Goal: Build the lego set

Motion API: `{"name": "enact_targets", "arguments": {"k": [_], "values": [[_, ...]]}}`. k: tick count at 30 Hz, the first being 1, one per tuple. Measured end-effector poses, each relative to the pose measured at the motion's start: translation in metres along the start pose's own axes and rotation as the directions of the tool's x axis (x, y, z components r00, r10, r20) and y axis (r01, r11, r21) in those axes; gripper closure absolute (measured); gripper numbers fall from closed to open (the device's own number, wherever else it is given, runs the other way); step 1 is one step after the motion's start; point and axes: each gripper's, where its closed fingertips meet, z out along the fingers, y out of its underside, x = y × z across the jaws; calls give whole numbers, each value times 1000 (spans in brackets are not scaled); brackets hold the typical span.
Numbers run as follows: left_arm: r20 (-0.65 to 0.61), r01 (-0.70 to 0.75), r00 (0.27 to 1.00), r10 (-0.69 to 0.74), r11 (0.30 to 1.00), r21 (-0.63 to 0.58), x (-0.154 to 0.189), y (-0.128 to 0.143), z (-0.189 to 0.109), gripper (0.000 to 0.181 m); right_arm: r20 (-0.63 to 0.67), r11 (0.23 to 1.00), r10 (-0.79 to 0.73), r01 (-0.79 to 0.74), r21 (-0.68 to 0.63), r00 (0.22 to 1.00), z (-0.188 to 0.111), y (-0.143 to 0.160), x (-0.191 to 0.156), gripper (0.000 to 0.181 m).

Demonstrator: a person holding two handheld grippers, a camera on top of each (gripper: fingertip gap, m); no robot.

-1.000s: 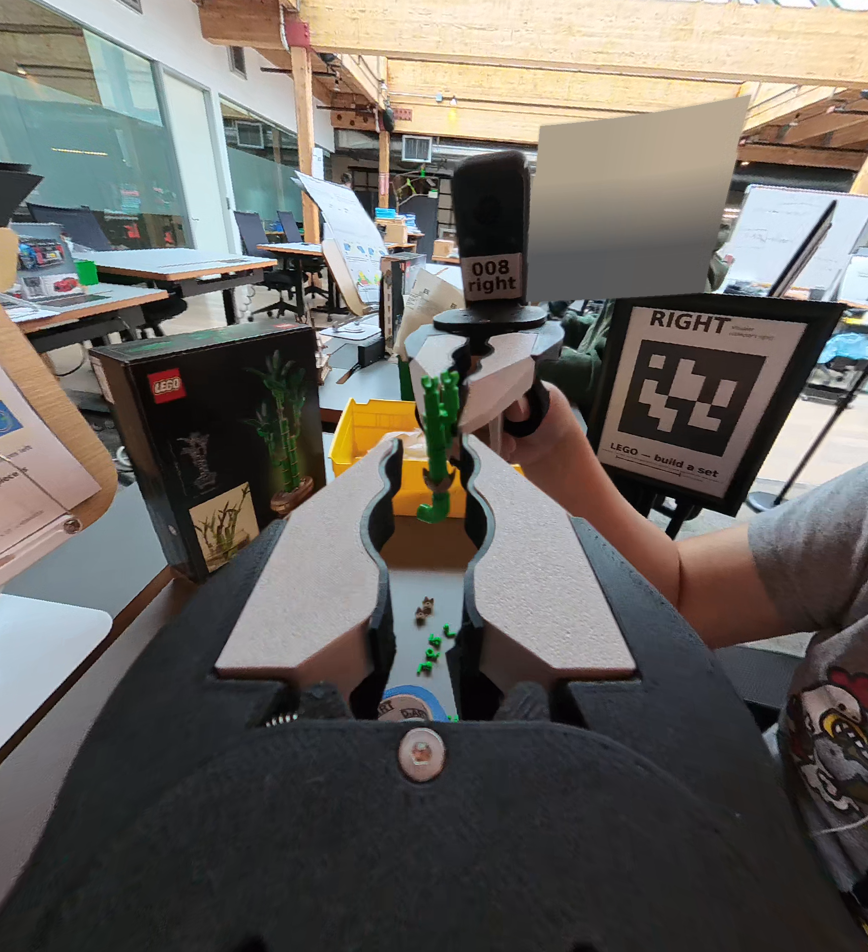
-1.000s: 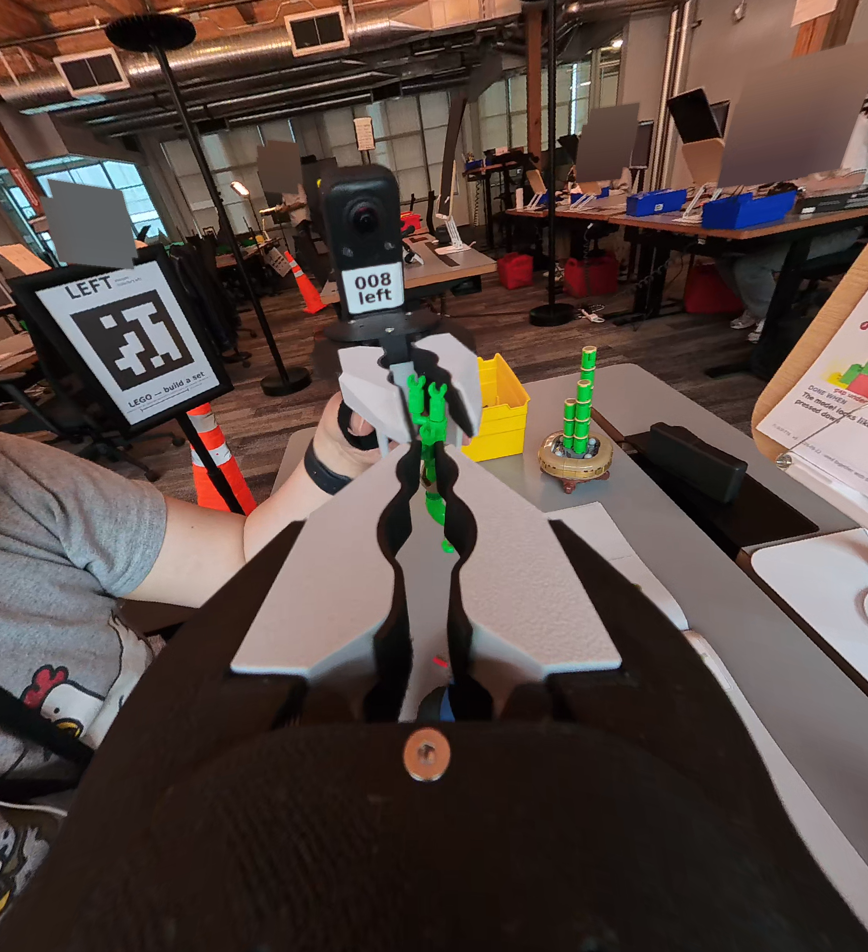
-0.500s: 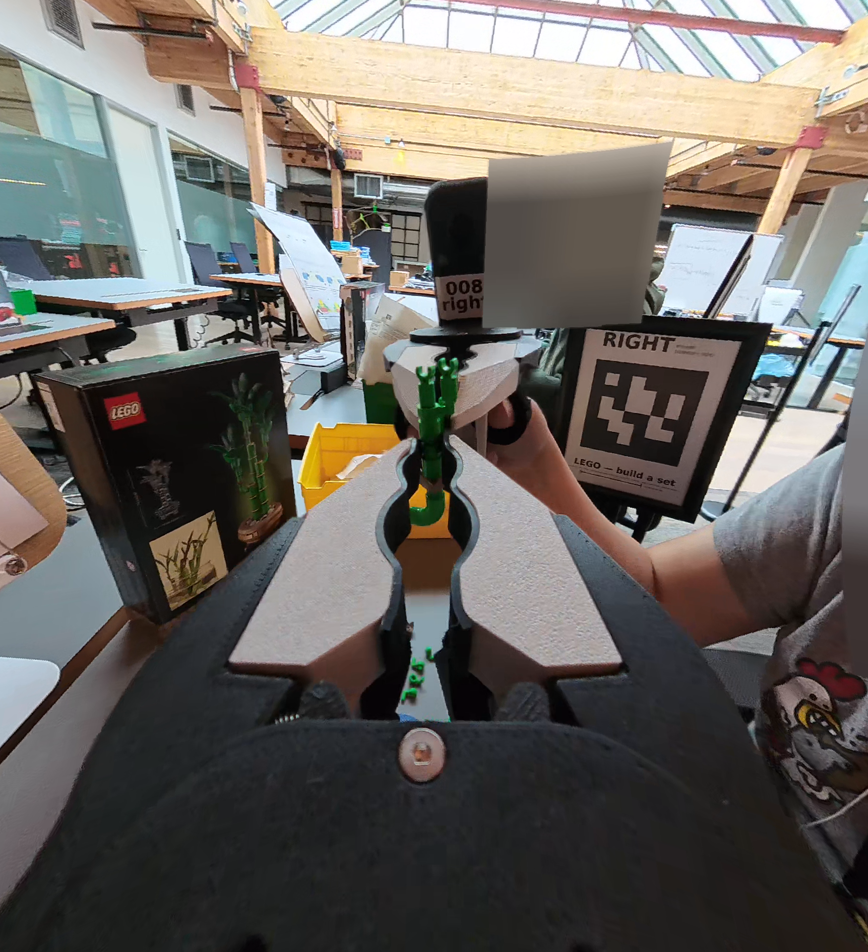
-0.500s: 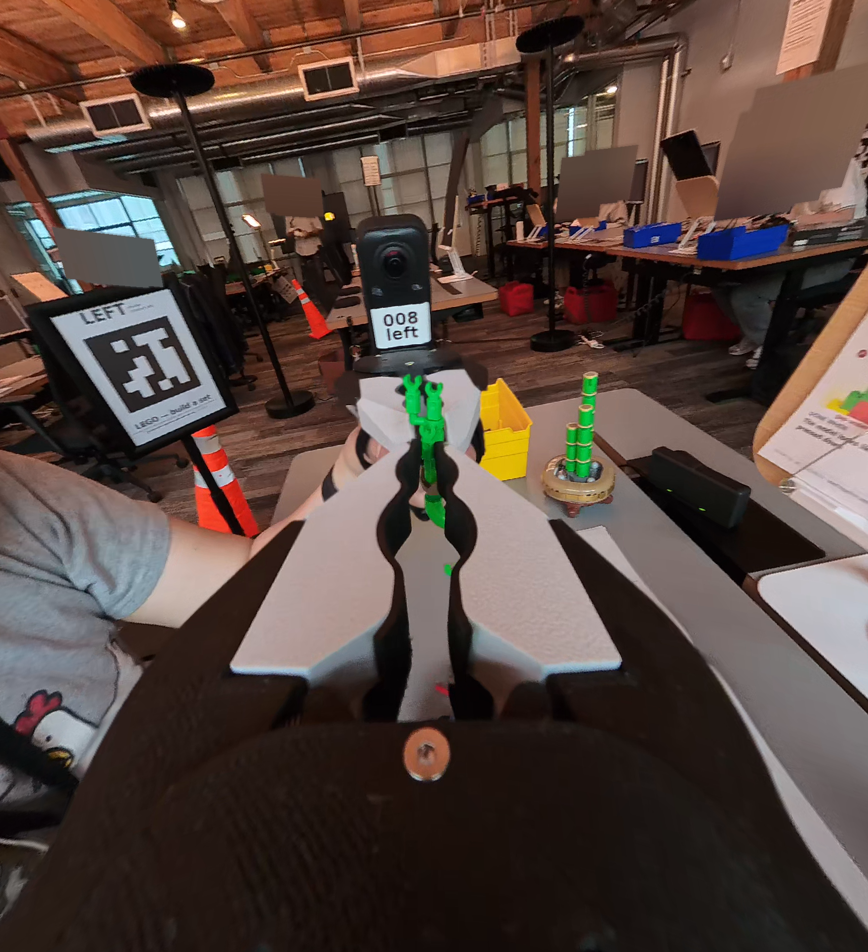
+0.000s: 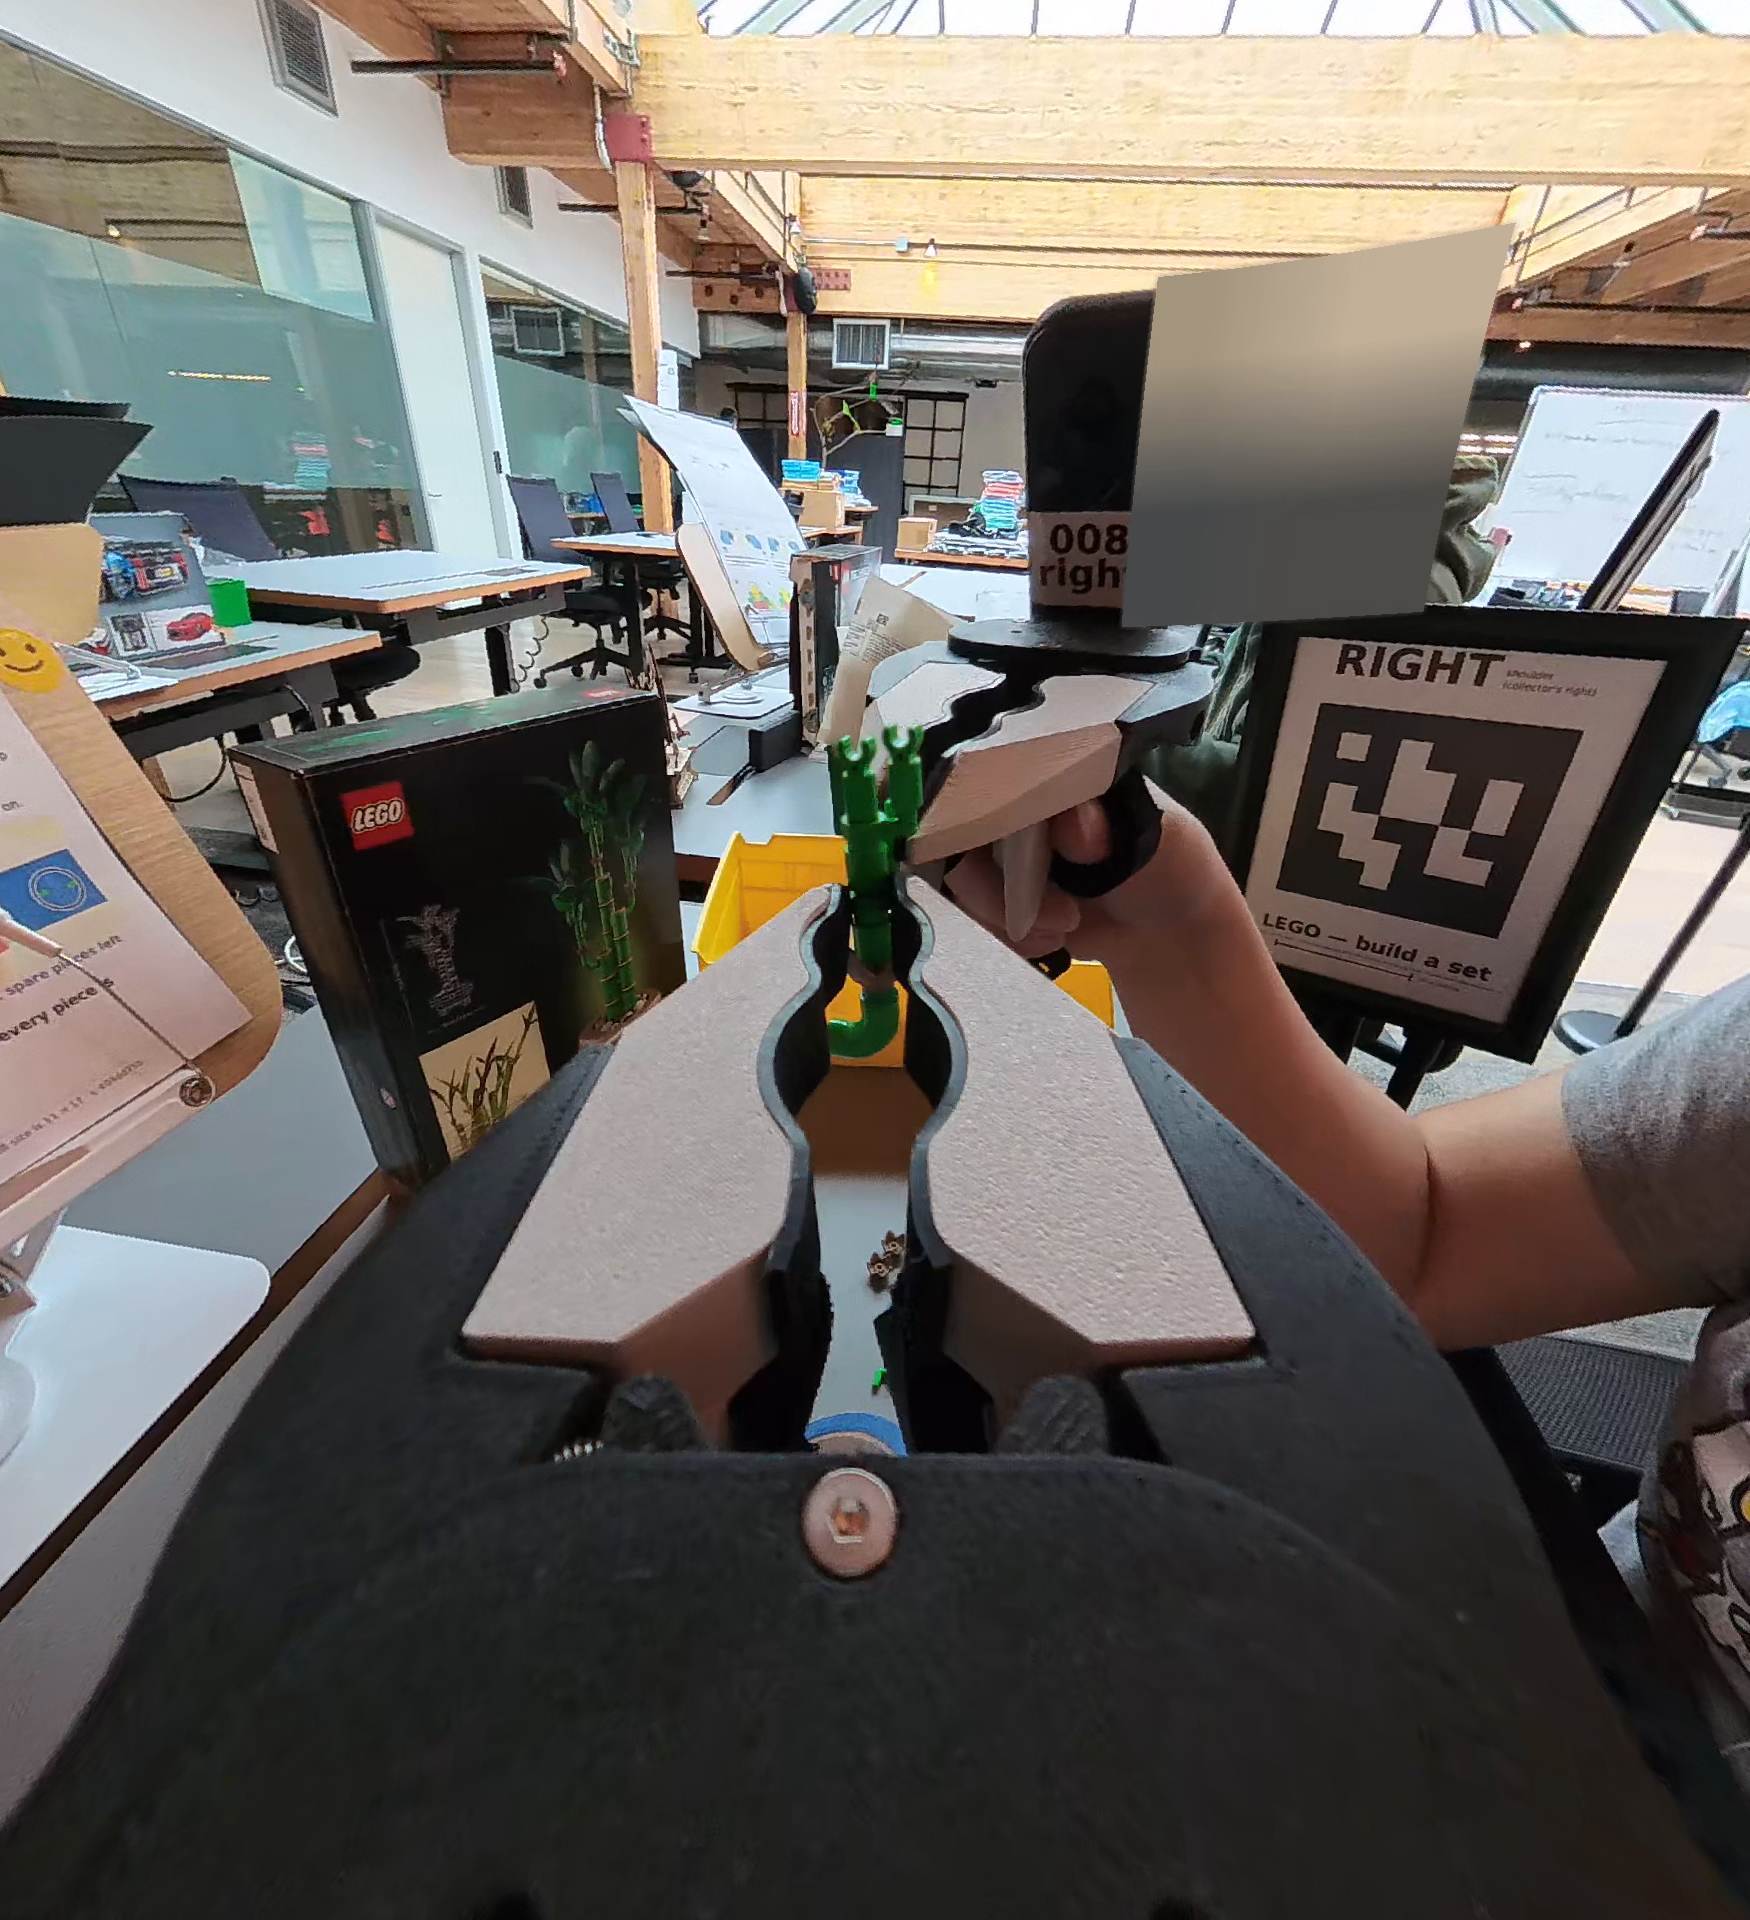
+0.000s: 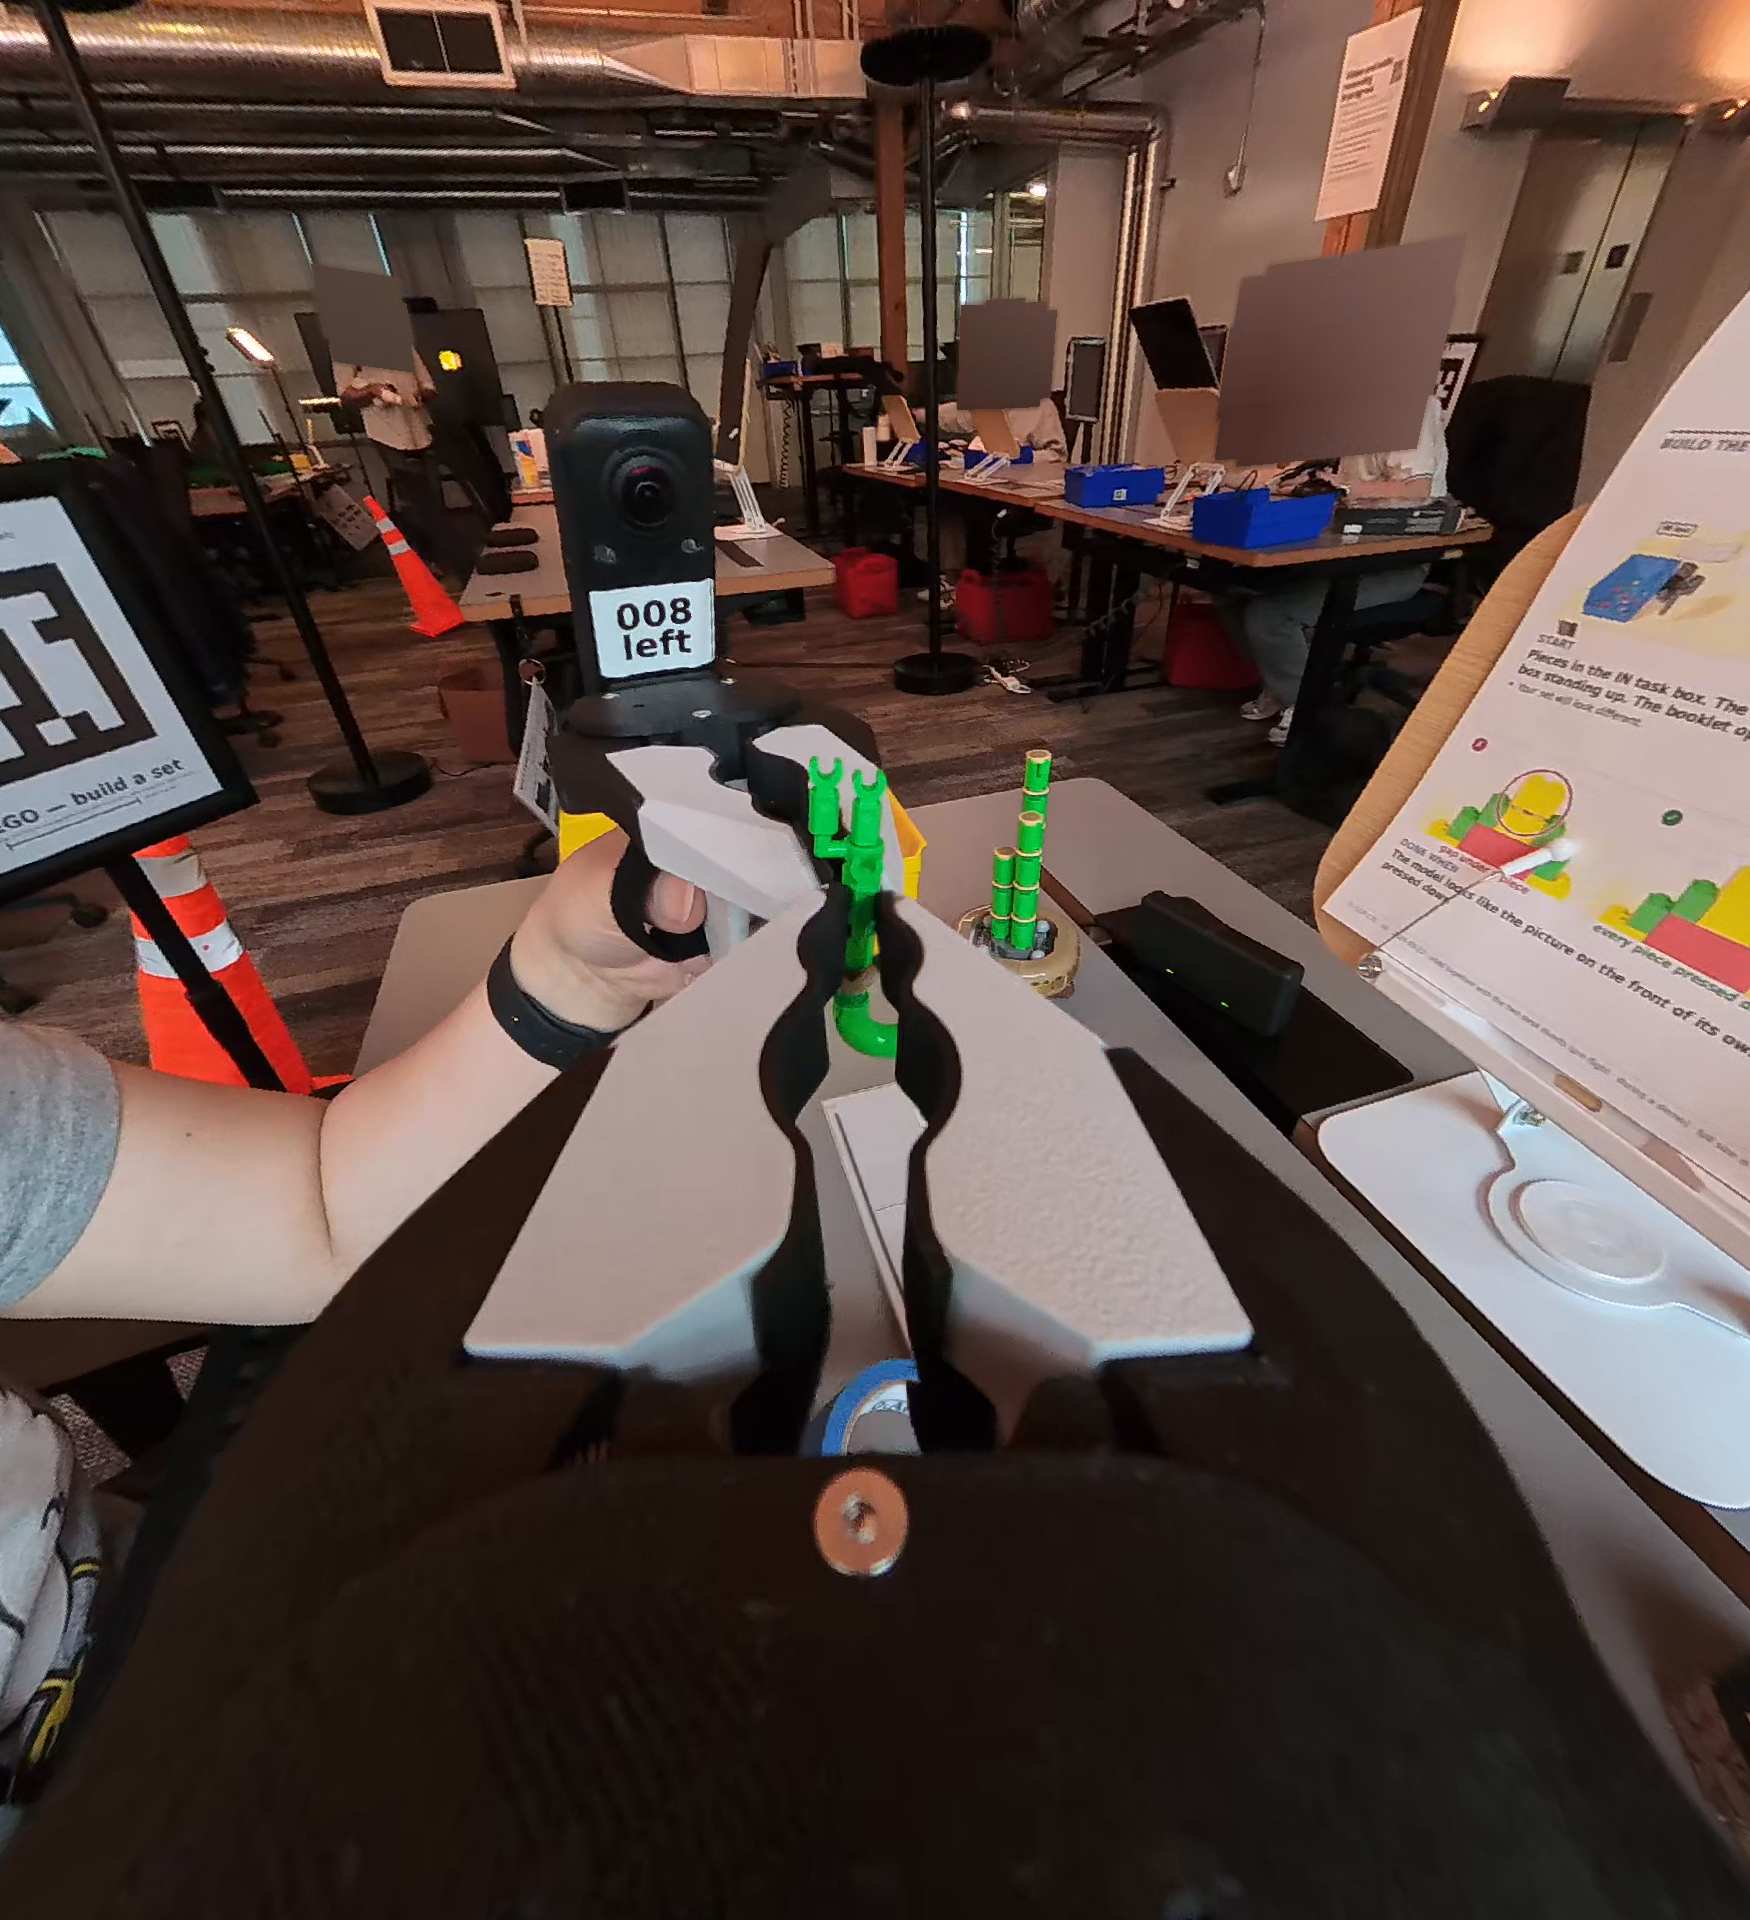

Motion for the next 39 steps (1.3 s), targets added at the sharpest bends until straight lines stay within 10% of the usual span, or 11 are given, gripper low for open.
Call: {"name": "enact_targets", "arguments": {"k": [29,39], "values": [[-412,134,901,-135,991,-33,64,-3,-3,177,561,992,46,-104,72,826,-23,-2,-59,179],[49,-31,998,29,999,26,6,-11,-1,177,-9,991,-104,105,87,995,-13,-18,-5,167]]}}
